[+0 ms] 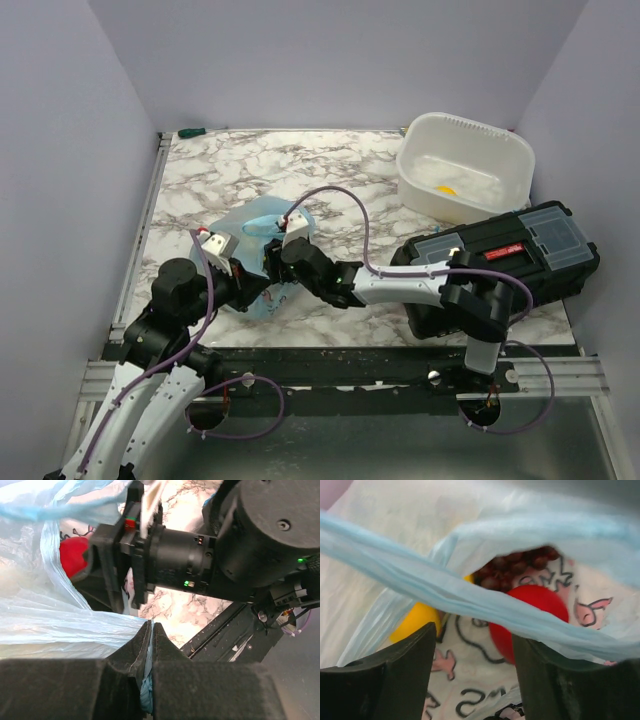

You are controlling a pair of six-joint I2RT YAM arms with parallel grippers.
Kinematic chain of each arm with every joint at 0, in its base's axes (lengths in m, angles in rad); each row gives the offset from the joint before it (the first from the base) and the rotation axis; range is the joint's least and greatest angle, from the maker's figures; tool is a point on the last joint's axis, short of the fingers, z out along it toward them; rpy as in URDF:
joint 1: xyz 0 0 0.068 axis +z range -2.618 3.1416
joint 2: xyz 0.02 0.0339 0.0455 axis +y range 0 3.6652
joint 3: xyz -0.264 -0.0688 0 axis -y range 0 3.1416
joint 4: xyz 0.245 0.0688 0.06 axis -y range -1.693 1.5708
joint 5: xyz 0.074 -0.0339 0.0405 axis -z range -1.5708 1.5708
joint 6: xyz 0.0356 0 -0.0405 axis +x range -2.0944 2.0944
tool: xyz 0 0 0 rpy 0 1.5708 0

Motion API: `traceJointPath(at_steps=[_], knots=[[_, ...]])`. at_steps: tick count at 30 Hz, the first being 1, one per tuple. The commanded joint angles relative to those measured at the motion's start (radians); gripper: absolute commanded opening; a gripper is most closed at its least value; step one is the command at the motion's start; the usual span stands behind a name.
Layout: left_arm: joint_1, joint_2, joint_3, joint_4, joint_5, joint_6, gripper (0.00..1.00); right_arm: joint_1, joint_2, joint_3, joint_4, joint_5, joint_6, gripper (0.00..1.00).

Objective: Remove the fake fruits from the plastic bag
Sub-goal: Take out the fake fruit from the plastic bag.

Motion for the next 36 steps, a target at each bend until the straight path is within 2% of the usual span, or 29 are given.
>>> traceJointPath(at_steps=[1,4,6,13,17,24,29,31,33,36], knots=[[-0.005,0.016,0.001,0.02,0.042,0.014,0.0,-0.009,0.073,0.074,-0.11,0.203,-0.133,0.7],[-0.007,0.017,0.003,0.019,0.038,0.013,0.0,-0.022,0.101,0.071,-0.11,0.216,-0.149,0.85],[-0.006,0.015,0.0,0.021,0.039,0.013,0.0,-0.032,0.123,0.073,-0.108,0.215,-0.155,0.92],[-0.006,0.046,0.003,0.019,0.039,0.011,0.0,-0.038,0.212,0.107,-0.104,0.206,-0.148,0.91],[-0.007,0.051,0.003,0.019,0.041,0.011,0.0,-0.038,0.214,0.109,-0.076,0.204,-0.158,0.83],[-0.006,0.054,0.004,0.017,0.041,0.011,0.0,-0.038,0.142,0.076,-0.035,0.196,-0.166,0.51],[-0.007,0.045,0.003,0.017,0.027,0.009,0.0,-0.038,0.035,0.024,-0.015,0.116,-0.134,0.3],[-0.007,0.044,0.004,0.014,0.024,0.009,0.0,-0.039,-0.021,-0.01,0.005,0.074,-0.106,0.23],[-0.007,0.039,0.004,0.011,0.018,0.008,0.0,-0.04,-0.075,-0.031,0.01,-0.001,-0.069,0.2],[-0.007,0.031,0.004,0.01,-0.001,0.005,0.0,-0.039,-0.141,-0.051,0.029,-0.217,-0.036,0.15]])
